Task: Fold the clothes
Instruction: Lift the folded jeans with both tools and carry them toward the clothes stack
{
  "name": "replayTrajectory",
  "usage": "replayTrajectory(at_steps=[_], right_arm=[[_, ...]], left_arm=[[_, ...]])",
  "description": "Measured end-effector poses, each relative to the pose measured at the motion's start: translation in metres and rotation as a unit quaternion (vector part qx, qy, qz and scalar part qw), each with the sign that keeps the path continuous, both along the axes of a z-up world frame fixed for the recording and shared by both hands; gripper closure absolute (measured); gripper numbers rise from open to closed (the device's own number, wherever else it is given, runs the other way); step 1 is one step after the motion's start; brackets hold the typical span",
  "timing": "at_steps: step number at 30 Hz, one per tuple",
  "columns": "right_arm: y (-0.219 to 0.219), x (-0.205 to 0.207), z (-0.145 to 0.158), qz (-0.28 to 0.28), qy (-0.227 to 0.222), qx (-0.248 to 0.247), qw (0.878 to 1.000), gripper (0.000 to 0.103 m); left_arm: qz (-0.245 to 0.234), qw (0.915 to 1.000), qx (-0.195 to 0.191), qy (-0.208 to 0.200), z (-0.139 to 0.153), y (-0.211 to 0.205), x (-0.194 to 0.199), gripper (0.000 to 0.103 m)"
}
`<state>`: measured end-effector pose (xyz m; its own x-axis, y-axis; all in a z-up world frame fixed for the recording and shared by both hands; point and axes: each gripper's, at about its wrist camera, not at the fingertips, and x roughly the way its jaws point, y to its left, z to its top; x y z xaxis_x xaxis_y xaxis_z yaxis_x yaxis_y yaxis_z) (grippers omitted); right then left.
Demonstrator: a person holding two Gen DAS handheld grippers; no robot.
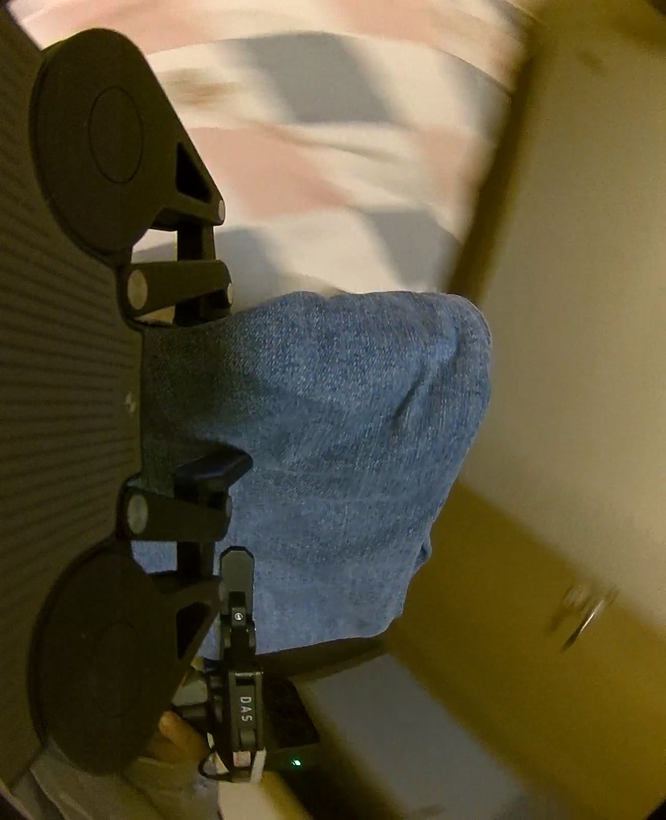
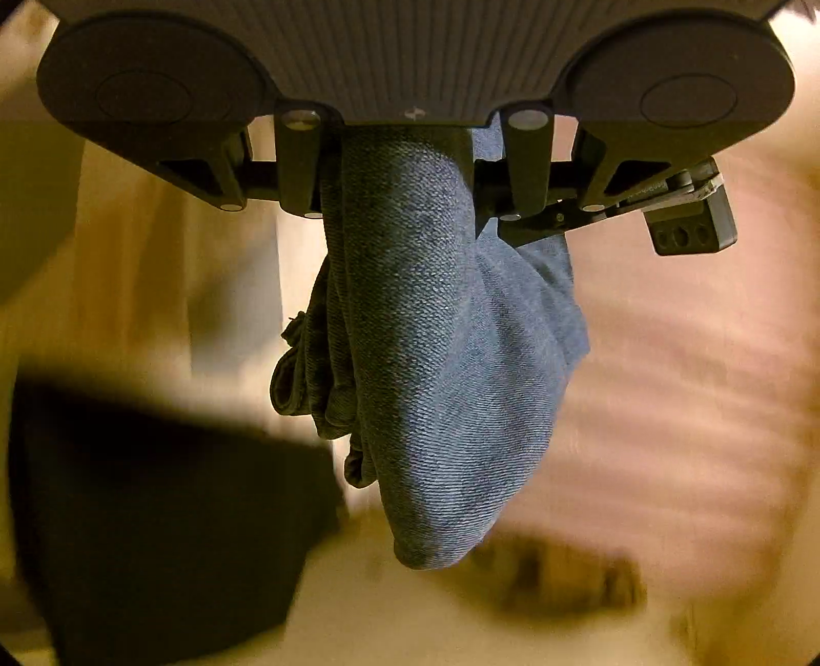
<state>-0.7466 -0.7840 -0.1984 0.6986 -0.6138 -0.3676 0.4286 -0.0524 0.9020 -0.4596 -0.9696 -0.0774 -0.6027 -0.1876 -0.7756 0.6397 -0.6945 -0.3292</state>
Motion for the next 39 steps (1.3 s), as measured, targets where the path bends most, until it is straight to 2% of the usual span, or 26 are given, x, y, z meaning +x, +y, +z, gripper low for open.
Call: replayTrajectory(at_steps=[4,7,10,14,19,24,28,30,32,34,35,37,39], right_arm=[[-0.031,-0.047,0.017,-0.119,-0.025,-0.014,0.992,0.065],[-0.052,-0.074,0.015,-0.182,-0.040,-0.001,0.982,0.065],[-0.066,-0.096,0.002,-0.228,-0.059,0.019,0.972,0.065],[-0.080,-0.105,-0.017,-0.258,-0.072,0.050,0.962,0.065],[-0.098,-0.121,-0.039,-0.274,-0.097,0.074,0.954,0.064],[-0.111,-0.121,-0.066,-0.253,-0.100,0.105,0.957,0.063],[-0.119,-0.131,-0.081,-0.247,-0.072,0.119,0.959,0.060],[-0.121,-0.129,-0.084,-0.248,-0.042,0.115,0.961,0.054],[-0.125,-0.129,-0.083,-0.250,-0.022,0.122,0.960,0.048],[-0.127,-0.128,-0.076,-0.244,0.004,0.124,0.962,0.042],[-0.128,-0.128,-0.072,-0.241,0.023,0.124,0.962,0.038],[-0.128,-0.126,-0.054,-0.240,0.081,0.110,0.961,0.036],[-0.123,-0.121,-0.034,-0.234,0.156,0.094,0.955,0.036]], left_arm=[[-0.078,0.9958,-0.021,-0.042,0.018,-0.073,-0.089,0.060],[-0.118,0.9906,-0.024,-0.065,0.013,-0.112,-0.143,0.060],[-0.138,0.9869,-0.016,-0.083,-0.003,-0.138,-0.179,0.060],[-0.156,0.9828,-0.002,-0.100,-0.022,-0.161,-0.202,0.060],[-0.168,0.9797,0.009,-0.109,-0.043,-0.183,-0.210,0.060],[-0.162,0.9799,0.036,-0.110,-0.072,-0.194,-0.211,0.059],[-0.154,0.9836,0.028,-0.090,-0.093,-0.197,-0.196,0.053],[-0.145,0.9859,0.007,-0.083,-0.102,-0.193,-0.188,0.043],[-0.128,0.9884,-0.010,-0.082,-0.103,-0.187,-0.183,0.042],[-0.106,0.9901,-0.043,-0.082,-0.094,-0.184,-0.175,0.045],[-0.093,0.9903,-0.064,-0.082,-0.086,-0.183,-0.168,0.054],[-0.073,0.9894,-0.099,-0.077,-0.071,-0.175,-0.152,0.063],[-0.063,0.9879,-0.126,-0.065,-0.056,-0.159,-0.138,0.076]])
